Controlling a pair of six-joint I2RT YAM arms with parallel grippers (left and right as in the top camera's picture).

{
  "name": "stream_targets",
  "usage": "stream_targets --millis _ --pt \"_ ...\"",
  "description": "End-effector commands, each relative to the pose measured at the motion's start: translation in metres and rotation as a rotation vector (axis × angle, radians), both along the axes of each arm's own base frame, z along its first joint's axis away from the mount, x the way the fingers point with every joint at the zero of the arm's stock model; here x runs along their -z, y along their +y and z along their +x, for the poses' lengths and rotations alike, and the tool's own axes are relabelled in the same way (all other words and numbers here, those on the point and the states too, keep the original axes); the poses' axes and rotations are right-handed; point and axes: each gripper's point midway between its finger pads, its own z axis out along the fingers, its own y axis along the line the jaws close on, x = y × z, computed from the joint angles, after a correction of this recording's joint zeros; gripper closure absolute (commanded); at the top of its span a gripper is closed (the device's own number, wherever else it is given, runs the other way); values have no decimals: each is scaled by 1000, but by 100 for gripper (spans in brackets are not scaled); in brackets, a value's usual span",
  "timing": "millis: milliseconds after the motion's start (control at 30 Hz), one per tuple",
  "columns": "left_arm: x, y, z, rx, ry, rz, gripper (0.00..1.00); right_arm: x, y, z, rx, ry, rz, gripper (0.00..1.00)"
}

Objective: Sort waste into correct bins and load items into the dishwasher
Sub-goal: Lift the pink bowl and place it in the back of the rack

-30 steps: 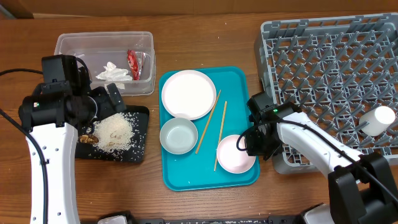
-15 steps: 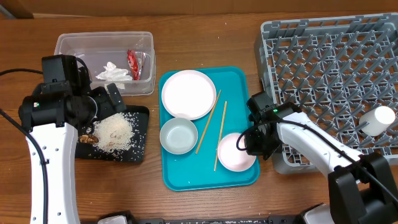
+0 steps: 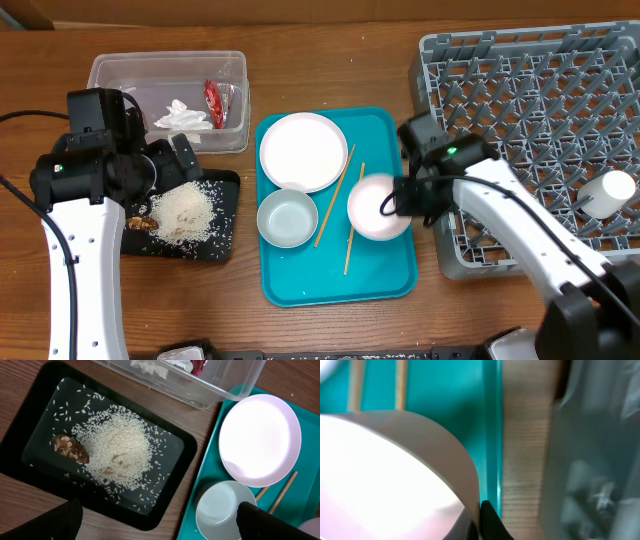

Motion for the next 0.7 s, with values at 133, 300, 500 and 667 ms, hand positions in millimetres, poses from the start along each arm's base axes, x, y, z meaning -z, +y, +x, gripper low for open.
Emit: stream_targets --millis 133,300,500,667 --pt "-4 2 2 -11 -12 2 0 -117 -71 76 212 -480 -199 96" --pt "-4 2 2 -11 -12 2 0 -168 -137 111 404 -731 -382 96" --pt "-4 2 2 -11 -12 2 0 -205 -205 149 472 -903 -528 96" --pt "-4 2 2 -11 -12 2 0 -225 -264 163 524 -979 -654 96"
